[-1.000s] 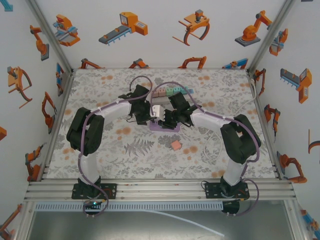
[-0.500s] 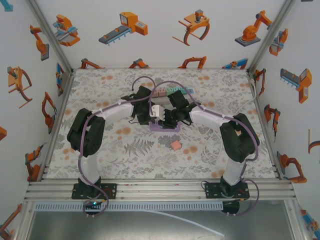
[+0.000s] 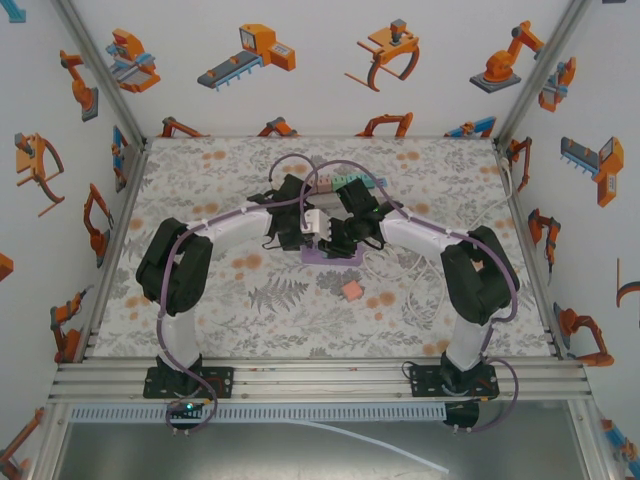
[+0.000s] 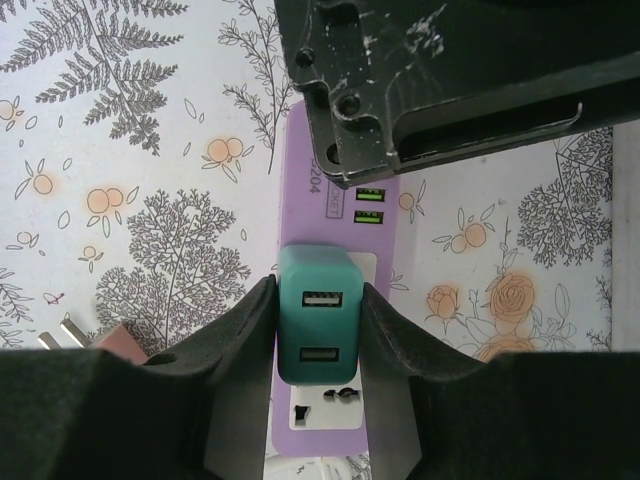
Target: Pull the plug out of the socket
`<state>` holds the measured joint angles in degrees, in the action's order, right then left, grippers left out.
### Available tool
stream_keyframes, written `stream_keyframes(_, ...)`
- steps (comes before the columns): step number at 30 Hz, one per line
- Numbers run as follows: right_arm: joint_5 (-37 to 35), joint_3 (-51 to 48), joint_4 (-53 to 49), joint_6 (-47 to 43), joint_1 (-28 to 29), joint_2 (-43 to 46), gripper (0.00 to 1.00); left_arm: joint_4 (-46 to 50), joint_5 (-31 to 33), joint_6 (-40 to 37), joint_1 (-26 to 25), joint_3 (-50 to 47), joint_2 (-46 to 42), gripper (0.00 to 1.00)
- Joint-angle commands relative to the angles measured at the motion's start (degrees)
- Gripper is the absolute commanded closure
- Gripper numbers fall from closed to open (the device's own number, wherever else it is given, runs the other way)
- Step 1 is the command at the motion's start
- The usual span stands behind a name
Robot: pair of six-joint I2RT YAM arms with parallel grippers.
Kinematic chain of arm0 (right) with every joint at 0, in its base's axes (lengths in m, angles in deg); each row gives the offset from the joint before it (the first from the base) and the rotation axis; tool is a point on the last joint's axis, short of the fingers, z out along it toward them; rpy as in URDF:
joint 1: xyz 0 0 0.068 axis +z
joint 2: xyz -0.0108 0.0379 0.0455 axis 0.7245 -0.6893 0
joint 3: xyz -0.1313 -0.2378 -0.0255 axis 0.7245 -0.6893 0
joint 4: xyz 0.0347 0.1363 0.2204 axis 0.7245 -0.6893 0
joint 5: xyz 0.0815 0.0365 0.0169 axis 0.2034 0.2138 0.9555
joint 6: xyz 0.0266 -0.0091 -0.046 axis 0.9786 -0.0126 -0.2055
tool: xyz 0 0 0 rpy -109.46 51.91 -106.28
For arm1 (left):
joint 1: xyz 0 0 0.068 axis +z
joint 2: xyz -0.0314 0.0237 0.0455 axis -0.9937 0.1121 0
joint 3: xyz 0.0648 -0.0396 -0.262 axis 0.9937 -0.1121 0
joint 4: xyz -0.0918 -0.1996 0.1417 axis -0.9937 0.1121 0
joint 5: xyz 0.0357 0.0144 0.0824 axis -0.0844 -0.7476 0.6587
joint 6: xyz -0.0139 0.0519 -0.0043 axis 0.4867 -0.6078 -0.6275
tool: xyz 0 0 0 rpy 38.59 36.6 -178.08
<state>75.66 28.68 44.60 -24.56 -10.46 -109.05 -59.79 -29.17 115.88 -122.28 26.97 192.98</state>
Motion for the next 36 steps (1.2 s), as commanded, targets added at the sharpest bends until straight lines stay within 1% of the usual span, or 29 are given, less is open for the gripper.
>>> stream_keyframes(1,4.4,2.8,-0.3,-1.5,0.0,3.8,1.00,5.7,6.3,-0.7,0.0,-4.2,4.4,0.64)
stream_keyframes(4,6.0,1.3,1.7,-0.8,-0.6,5.0,1.00,5.2,6.8,-0.5,0.0,-4.9,4.4,0.64)
stream_keyframes(10,9.1,-4.1,10.2,4.4,-2.8,7.5,1.00,4.2,6.4,-0.1,0.0,-5.9,4.3,0.64)
stream_keyframes(13,7.6,-4.9,9.5,2.8,-2.7,7.3,1.00,4.0,6.1,-0.1,0.0,-5.7,4.5,0.64)
stream_keyframes(16,3.7,-4.6,7.2,-0.4,-1.7,6.7,1.00,4.0,6.2,-0.2,0.0,-5.5,4.9,0.64)
stream_keyframes(17,3.4,-4.6,7.2,-0.8,-1.5,6.9,1.00,4.0,6.4,-0.1,0.0,-5.5,5.2,0.64)
stream_keyframes(21,7.0,-5.2,11.6,2.0,-1.7,8.9,1.00,5.3,8.7,1.5,0.0,-5.7,6.3,0.68)
stream_keyframes(25,10.9,-5.1,15.3,6.0,-2.3,10.0,1.00,5.7,10.4,2.4,0.0,-6.7,6.4,0.69)
stream_keyframes(29,12.7,-6.4,19.4,9.5,-3.2,10.1,1.00,5.8,11.3,2.4,0.0,-7.3,6.3,0.69)
stream_keyframes(32,14.0,-8.5,24.5,13.3,-3.8,10.1,1.00,6.3,11.6,2.4,0.1,-6.8,6.5,0.69)
stream_keyframes(36,12.3,-9.2,22.1,10.1,-3.3,9.3,1.00,6.7,11.8,2.4,0.1,-6.4,6.6,0.70)
